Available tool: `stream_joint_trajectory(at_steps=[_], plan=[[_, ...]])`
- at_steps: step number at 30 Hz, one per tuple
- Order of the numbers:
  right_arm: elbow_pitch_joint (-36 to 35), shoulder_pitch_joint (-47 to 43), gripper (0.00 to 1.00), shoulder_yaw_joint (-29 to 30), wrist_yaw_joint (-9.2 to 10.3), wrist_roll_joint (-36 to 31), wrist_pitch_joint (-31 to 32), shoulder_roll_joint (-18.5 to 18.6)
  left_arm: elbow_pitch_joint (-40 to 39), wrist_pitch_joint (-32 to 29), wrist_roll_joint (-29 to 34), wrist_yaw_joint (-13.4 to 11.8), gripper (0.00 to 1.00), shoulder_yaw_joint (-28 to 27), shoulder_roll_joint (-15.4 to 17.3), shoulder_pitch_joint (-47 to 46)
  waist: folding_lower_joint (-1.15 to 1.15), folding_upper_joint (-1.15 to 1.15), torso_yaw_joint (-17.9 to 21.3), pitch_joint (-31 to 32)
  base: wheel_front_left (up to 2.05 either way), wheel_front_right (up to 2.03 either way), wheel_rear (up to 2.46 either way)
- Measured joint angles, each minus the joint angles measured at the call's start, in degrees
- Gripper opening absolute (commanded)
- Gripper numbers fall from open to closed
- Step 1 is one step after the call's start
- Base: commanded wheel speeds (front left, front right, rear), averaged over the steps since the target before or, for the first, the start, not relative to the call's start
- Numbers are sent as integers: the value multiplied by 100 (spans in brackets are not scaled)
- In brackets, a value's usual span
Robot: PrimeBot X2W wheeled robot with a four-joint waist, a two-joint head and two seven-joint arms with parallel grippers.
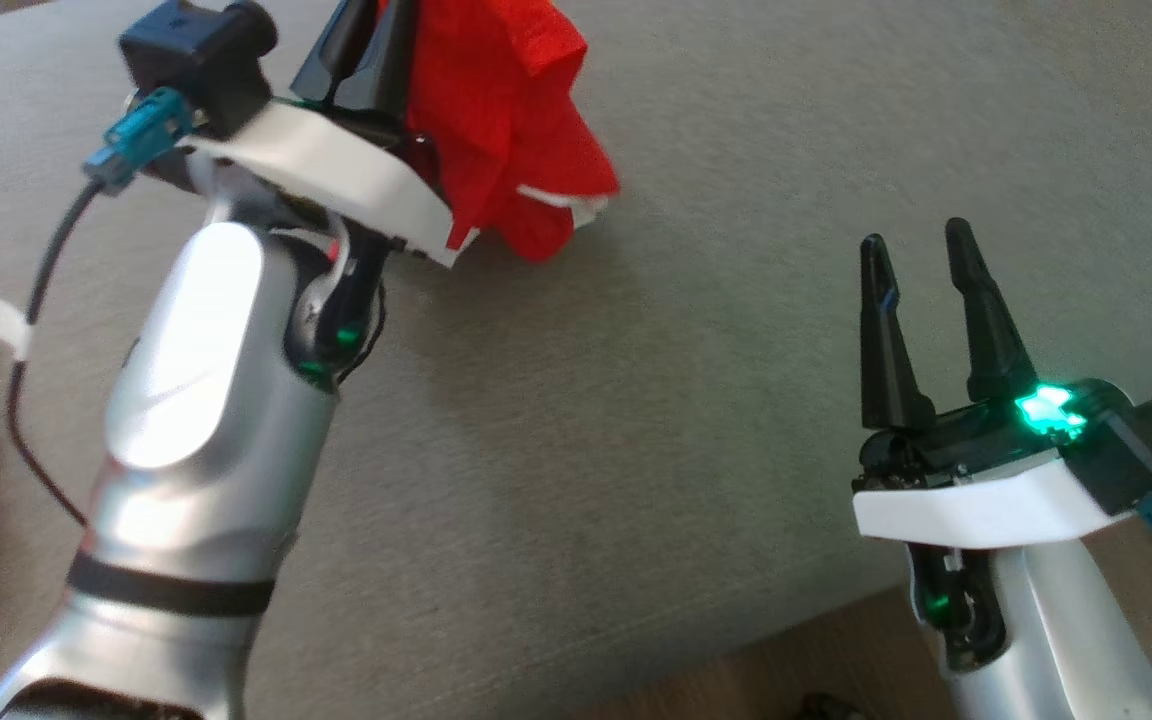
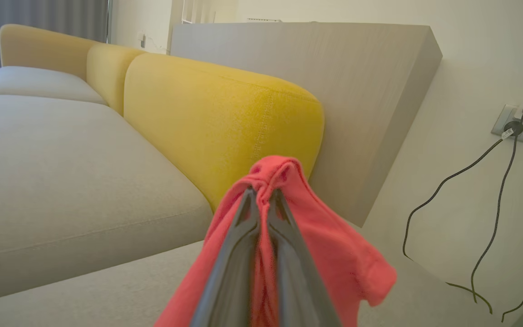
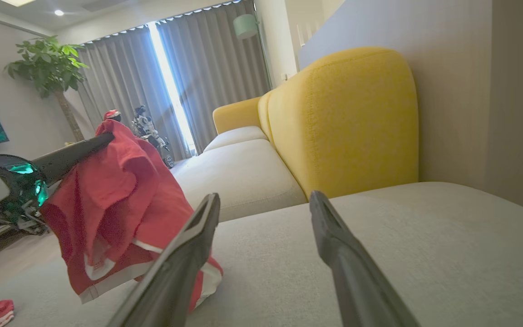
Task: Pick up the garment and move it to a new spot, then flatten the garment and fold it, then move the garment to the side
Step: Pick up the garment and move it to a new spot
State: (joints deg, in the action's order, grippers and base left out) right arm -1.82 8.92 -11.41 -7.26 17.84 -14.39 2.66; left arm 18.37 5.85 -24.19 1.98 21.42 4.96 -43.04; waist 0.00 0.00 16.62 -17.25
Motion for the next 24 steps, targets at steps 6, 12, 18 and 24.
stream_joint_trajectory(at_steps=[6,12,18,24], plan=[[-124,-2,100,-144,0,138,0,-1,828,433,-62,-179,0,235,-209,-366,0,0,508,-211,0,0,0],[-129,-7,100,-160,-1,185,0,-1,1252,354,-592,-91,100,1157,-235,-415,0,0,764,-331,0,0,0],[-116,-6,100,-82,0,233,0,-1,1279,492,-888,-107,100,1524,-260,-414,0,0,579,-293,0,0,0],[3,-4,100,74,0,115,0,-2,1094,781,-912,-168,100,1276,-88,-412,0,0,157,-129,0,0,0]])
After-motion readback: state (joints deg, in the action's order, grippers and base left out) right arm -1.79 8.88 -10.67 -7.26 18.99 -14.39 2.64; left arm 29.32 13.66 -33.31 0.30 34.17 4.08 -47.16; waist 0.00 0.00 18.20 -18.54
